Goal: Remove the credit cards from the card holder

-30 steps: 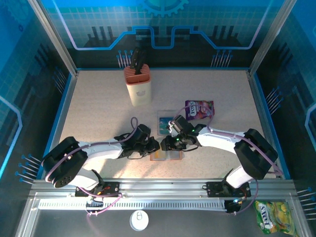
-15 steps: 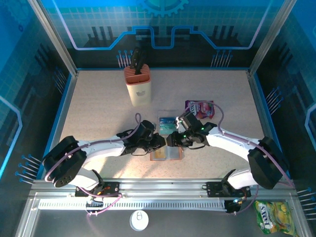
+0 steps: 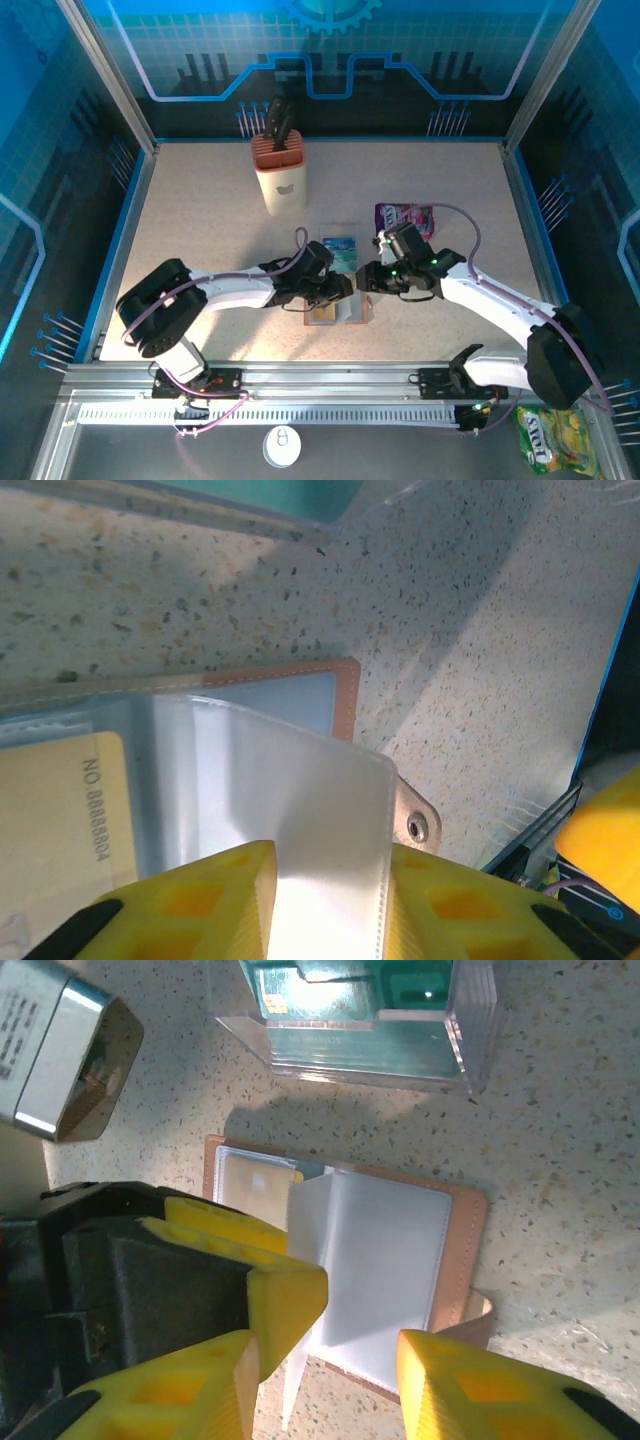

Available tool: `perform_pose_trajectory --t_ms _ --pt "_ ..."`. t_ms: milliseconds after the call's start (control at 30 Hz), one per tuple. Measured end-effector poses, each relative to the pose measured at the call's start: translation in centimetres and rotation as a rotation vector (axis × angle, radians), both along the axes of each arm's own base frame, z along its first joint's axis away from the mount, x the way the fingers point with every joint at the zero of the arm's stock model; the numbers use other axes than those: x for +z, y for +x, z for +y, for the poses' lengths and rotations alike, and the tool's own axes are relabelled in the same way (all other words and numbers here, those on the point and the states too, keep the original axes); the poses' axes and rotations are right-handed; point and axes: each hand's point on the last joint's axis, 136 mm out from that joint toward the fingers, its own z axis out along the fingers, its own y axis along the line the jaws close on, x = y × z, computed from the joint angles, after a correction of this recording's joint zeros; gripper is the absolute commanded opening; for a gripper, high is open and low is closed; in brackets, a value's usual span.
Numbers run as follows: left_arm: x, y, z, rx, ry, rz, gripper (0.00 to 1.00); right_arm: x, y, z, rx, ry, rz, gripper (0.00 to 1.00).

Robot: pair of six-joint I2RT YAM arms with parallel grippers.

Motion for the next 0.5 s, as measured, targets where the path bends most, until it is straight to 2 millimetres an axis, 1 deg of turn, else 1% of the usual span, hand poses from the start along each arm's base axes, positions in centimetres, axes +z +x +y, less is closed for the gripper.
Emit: perform_pose_trajectory --t_ms 100,333,500 --pt "0.0 0.19 -0.41 -0.005 -0.005 0.002 0.35 -0.13 -0.34 -0.28 -0.002 -0.003 0.001 0.41" --pt "0.07 0.23 -0.5 -0.006 -0.008 -0.001 0.43 -0.78 -0.77 -0.7 -0.006 -0.011 0.015 0.41" --pt "0.07 0.23 -0.5 -0.006 -0.008 -0.001 0.43 -0.77 -0.8 -0.66 -0.005 -0.009 0.017 0.41"
